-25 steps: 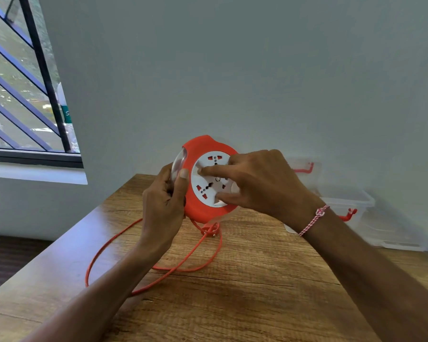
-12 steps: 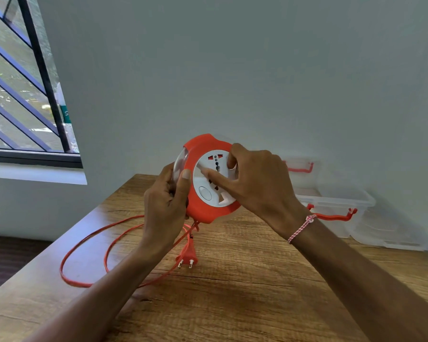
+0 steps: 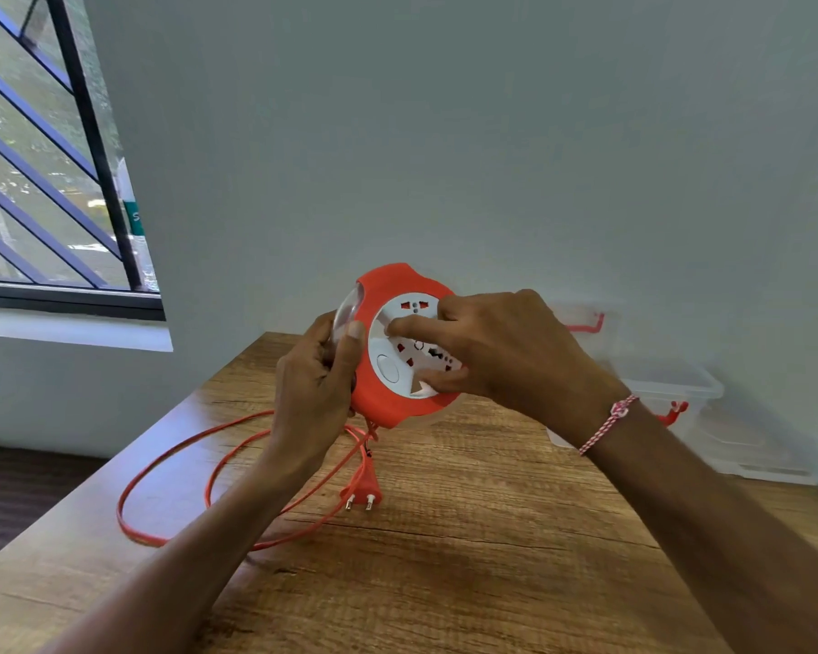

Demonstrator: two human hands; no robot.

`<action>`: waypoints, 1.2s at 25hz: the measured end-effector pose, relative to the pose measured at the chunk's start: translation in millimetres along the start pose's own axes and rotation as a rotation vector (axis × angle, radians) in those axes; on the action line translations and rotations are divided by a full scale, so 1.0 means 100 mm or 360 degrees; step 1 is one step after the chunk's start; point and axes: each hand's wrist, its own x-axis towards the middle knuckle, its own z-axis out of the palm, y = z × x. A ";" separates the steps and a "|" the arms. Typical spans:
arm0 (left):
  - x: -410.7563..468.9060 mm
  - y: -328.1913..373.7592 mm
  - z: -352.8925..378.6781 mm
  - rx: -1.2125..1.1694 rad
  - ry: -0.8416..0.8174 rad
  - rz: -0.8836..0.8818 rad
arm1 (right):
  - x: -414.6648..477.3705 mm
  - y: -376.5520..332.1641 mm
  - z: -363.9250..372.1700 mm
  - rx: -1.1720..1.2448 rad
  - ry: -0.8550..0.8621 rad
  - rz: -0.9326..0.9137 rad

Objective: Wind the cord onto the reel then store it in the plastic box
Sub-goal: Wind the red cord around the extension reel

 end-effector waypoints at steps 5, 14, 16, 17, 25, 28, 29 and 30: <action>-0.02 -0.01 0.01 0.0021 -0.0005 0.0025 | 0.02 -0.23 0.15 0.0264 0.0234 0.0466; 0.08 -0.06 -0.09 -0.0094 0.0132 -0.0170 | 0.06 -0.44 0.14 0.0706 0.0122 -0.0093; 0.10 -0.10 -0.10 -0.0084 0.0120 -0.0225 | 0.02 -0.61 0.28 0.0736 -0.0120 -0.0228; 0.11 -0.12 -0.11 -0.0077 0.0111 -0.0243 | -0.01 -0.69 0.36 0.0732 -0.0182 -0.0250; 0.17 -0.22 -0.18 -0.0066 0.0150 -0.0307 | -0.06 -0.67 0.46 0.1093 -0.0877 -0.0142; 0.19 -0.23 -0.20 -0.0093 0.0182 -0.0327 | -0.11 -0.39 0.38 0.1066 -0.1242 0.0026; 0.20 -0.24 -0.21 -0.0095 0.0187 -0.0326 | -0.14 -0.29 0.35 0.1012 -0.1361 0.0124; 0.20 -0.25 -0.21 -0.0092 0.0190 -0.0324 | -0.17 -0.18 0.32 0.0944 -0.1454 0.0218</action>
